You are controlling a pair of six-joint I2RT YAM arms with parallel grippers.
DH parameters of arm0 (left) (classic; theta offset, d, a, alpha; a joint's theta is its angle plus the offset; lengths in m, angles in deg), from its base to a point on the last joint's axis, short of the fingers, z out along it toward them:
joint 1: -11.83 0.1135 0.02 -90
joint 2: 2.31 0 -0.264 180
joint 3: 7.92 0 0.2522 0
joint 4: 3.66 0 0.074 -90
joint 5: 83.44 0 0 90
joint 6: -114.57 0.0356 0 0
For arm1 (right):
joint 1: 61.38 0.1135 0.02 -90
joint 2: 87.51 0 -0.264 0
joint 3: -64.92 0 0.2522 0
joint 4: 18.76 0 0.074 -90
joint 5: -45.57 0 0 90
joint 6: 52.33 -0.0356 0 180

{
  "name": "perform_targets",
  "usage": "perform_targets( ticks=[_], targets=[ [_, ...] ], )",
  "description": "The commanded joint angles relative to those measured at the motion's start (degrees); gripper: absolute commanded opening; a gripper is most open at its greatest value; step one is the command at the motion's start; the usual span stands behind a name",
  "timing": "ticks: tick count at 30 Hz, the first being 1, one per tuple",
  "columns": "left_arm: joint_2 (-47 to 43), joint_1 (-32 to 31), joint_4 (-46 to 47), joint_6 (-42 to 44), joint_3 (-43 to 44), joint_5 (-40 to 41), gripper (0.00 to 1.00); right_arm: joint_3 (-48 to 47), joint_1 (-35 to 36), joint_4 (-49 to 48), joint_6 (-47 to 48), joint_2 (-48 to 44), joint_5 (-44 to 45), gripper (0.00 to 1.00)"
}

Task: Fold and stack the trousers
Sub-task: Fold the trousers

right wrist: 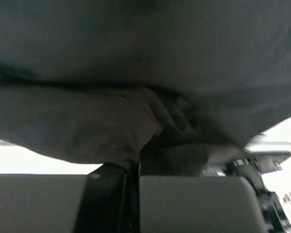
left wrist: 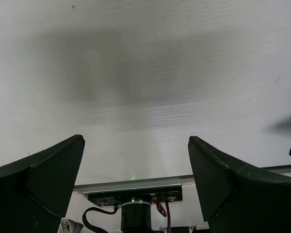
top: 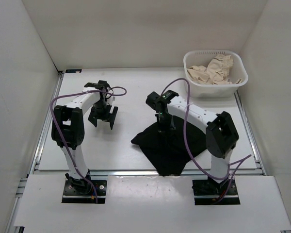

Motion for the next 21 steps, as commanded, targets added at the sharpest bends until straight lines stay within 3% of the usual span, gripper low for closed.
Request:
perform_targets(
  ticks=[1,5,13,14,16,17,18,21],
  targets=[
    [-0.4,0.4,0.5,-0.1,1.1,-0.2,1.0,-9.6,0.6,-4.4,-2.2,4.6,0.8,0.0],
    [-1.7,0.4,0.5,-0.1,0.6,1.1,1.0,-13.9,5.6,-0.5,-0.3,8.6,0.8,0.0],
    [-4.3,0.4,0.0,-0.1,-1.0,2.4,1.0,7.9,13.5,-0.9,1.5,-5.1,2.9,0.0],
    [-4.3,0.4,0.0,-0.1,-1.0,3.0,1.0,9.0,14.1,-1.7,1.5,-7.1,2.4,0.1],
    [-4.3,0.4,0.0,-0.1,-1.0,3.6,1.0,9.6,16.4,-4.3,2.5,-7.8,-0.9,0.42],
    [-4.3,0.4,-0.5,-0.1,-1.0,3.6,1.0,9.0,17.1,-5.1,4.1,-8.3,-1.7,0.71],
    [-4.3,0.4,-0.5,-0.1,-0.4,3.6,1.0,7.8,17.8,-5.1,4.8,-8.3,-1.8,0.77],
    [-3.8,0.4,-0.5,-0.1,0.2,3.6,1.0,2.7,18.6,-4.6,8.7,-7.8,-0.3,0.8]
  ],
)
